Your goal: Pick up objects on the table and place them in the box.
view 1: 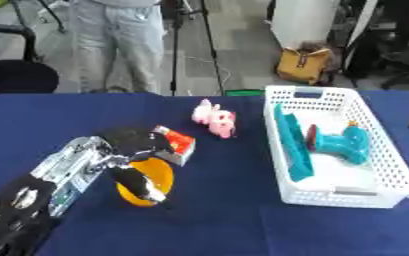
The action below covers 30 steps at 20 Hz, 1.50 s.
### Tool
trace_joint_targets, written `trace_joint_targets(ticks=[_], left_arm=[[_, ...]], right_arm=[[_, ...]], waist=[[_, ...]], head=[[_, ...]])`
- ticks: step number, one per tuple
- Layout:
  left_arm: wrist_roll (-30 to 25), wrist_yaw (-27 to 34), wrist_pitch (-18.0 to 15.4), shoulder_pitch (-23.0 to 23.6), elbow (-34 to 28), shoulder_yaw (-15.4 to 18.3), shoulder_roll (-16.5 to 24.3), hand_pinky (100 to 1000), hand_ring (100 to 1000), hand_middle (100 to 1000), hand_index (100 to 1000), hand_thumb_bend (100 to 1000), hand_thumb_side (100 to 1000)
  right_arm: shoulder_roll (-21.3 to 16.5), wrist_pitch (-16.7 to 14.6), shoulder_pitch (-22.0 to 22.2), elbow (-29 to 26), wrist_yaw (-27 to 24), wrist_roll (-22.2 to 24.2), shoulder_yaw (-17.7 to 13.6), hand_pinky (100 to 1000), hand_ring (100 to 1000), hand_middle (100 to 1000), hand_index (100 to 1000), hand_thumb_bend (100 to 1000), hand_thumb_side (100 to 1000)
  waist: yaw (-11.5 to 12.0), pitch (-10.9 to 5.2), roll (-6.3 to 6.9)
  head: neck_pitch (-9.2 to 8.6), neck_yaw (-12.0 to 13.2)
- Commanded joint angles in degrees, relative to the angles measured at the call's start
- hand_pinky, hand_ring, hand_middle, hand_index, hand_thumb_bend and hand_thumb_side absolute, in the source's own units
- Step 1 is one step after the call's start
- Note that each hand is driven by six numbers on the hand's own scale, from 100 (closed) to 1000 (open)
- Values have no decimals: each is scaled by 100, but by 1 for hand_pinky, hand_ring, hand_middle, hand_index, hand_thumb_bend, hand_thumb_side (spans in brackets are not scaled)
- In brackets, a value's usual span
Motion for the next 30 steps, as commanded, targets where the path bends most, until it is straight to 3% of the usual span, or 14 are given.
trace_joint_targets(ticks=[1,30], left_arm=[[29,-45,-21,-136,-2,38,24,739,844,878,922,1000,880],[234,-282,-101,-212,679,87,-171,734,837,870,917,1000,909]], right_arm=[[-87,-12,-55,-63,-8,19,-14,497,492,625,779,158,607],[-78,-31,-70,-53,-21,36,-10,497,491,625,779,158,608]], waist=[[-9,-79,-4],[-44,-44,-31]], head=[[-16,16],[-17,8]])
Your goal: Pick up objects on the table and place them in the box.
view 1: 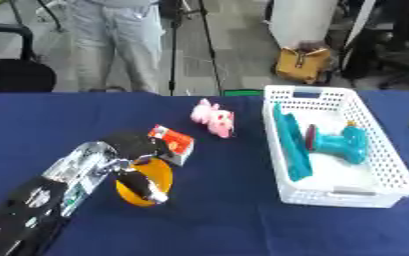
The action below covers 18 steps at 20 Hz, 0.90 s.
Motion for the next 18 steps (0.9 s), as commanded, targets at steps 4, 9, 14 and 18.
trace_joint_targets(ticks=[4,9,14,18], left_arm=[[-111,-77,-40,-109,7,79,32,733,836,868,914,1000,918],[-214,-97,-69,-104,-6,82,43,725,827,860,906,1000,923],[-258,-96,-74,-103,-8,83,39,716,818,855,905,1000,921],[-250,-79,-65,-101,-6,82,35,698,812,852,903,1000,921]], right_arm=[[-74,-7,-71,-58,-15,12,-12,497,491,625,779,158,608],[-75,-4,-71,-58,-14,14,-13,497,491,625,780,157,608],[-72,-2,-72,-59,-14,15,-12,497,491,625,780,157,608],[-71,-1,-74,-61,-15,16,-12,497,491,625,780,157,608]], waist=[[-6,-55,1],[-3,-57,6],[0,-59,7],[-1,-57,7]], head=[[-18,-5],[-16,-7],[-20,-7],[-22,-10]])
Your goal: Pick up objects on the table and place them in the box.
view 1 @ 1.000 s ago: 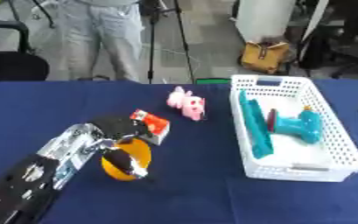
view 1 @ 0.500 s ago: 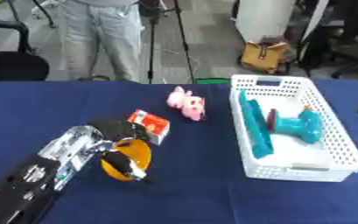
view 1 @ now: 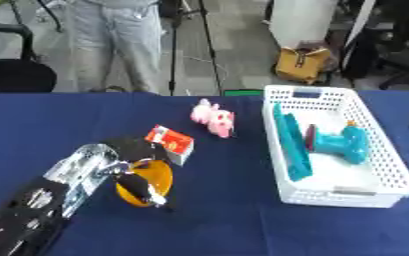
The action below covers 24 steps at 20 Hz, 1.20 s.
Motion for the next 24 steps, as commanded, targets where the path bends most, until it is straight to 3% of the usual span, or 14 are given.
trace_joint_targets(ticks=[1,9,12,15,16,23,24], left_arm=[[-11,1,11,-101,-59,78,73,696,811,852,903,1000,920],[-54,27,-27,-100,-71,74,80,661,803,854,905,1000,887],[-141,60,-84,-106,-96,70,92,647,803,858,908,993,782],[-233,78,-121,-112,-127,74,108,641,802,859,908,975,742],[-257,80,-125,-112,-130,75,113,630,800,859,908,931,673],[-274,110,-91,-115,-156,88,124,585,771,854,903,813,570],[-263,116,-78,-116,-158,90,123,566,761,851,901,747,516]], right_arm=[[-71,-2,-73,-61,-15,15,-12,497,490,625,780,157,608],[-72,-1,-75,-60,-11,12,-15,497,490,625,780,157,608],[-72,-1,-77,-61,-13,12,-15,497,490,625,780,157,608],[-74,1,-75,-60,-13,15,-16,497,490,625,780,156,608],[-74,1,-75,-61,-14,14,-16,498,490,625,780,155,608],[-75,1,-75,-61,-16,14,-19,498,490,625,780,156,608],[-74,1,-74,-61,-16,14,-20,498,490,625,780,156,608]], waist=[[-2,-56,1],[-3,-55,1],[-3,-58,2],[-2,-58,3],[-2,-59,4],[-3,-58,4],[-3,-58,4]], head=[[-22,-8],[-29,-7],[-33,-9],[-32,-10],[-31,-11],[-34,-17],[-34,-17]])
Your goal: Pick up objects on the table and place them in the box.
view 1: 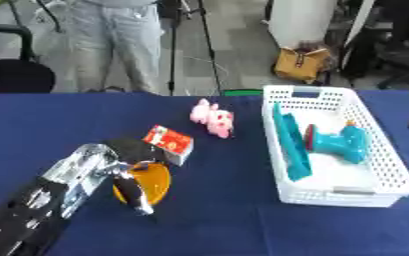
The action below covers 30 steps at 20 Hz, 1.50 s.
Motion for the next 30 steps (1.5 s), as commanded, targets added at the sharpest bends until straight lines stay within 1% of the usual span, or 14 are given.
trace_joint_targets(ticks=[1,2,4,5,6,7,9,10,12,16,19,23,26,30], left_arm=[[27,44,46,-117,-114,79,123,566,761,851,901,747,516],[41,46,63,-119,-117,82,123,546,750,849,899,655,442],[79,42,111,-121,-132,93,132,532,744,847,897,570,365],[89,43,130,-122,-138,96,137,532,744,847,897,570,365],[93,47,142,-124,-144,97,140,521,739,847,896,545,338],[92,61,144,-132,-160,101,154,519,737,846,896,539,327],[74,92,145,-141,-193,108,178,518,736,846,896,536,325],[64,111,143,-150,-209,108,193,502,727,844,894,504,298],[27,201,124,-184,-260,102,263,496,721,842,893,501,302],[-141,579,69,-289,-402,71,509,490,716,843,894,486,321],[-274,870,76,-401,-470,58,672,486,716,842,893,494,322],[-371,1061,105,-508,-593,57,775,481,713,842,893,486,326],[-422,1247,121,-708,-708,64,794,475,708,841,891,474,313],[-507,1422,134,-1090,-663,13,613,468,701,841,888,466,300]], right_arm=[[-75,0,-73,-61,-16,13,-20,498,490,625,780,156,608],[-75,0,-71,-60,-16,13,-20,498,490,625,780,155,608],[-75,0,-69,-59,-15,14,-22,498,490,625,780,155,608],[-75,1,-69,-59,-15,12,-24,498,490,625,780,155,608],[-75,2,-69,-59,-14,12,-24,498,490,625,780,156,608],[-75,2,-68,-59,-13,12,-25,498,490,625,780,156,608],[-75,2,-66,-59,-12,11,-27,498,490,625,780,156,608],[-76,2,-65,-59,-11,11,-28,498,490,625,780,156,608],[-81,3,-59,-58,-9,8,-32,498,490,625,780,156,608],[-92,7,-48,-56,-4,7,-36,498,490,625,780,156,608],[-99,7,-45,-55,1,7,-37,498,490,625,780,156,608],[-102,8,-44,-53,4,8,-36,498,490,625,780,156,608],[-104,7,-43,-51,3,14,-30,498,490,625,780,157,608],[-101,4,-42,-42,-3,30,-12,499,490,625,780,156,608]], waist=[[-3,-58,0],[-3,-58,0],[-3,-59,2],[-3,-59,2],[-3,-59,3],[-2,-60,3],[-1,-61,4],[-1,-62,5],[-1,-68,11],[0,-77,26],[0,-85,35],[-3,-90,41],[-9,-100,42],[-24,-115,38]], head=[[-34,-2],[-33,-4],[-32,-8],[-32,-9],[-32,-11],[-34,-16],[-35,-21],[-34,-24],[-31,-34],[-28,-57],[-32,-90],[-44,-110],[-52,-119],[-57,-105]])
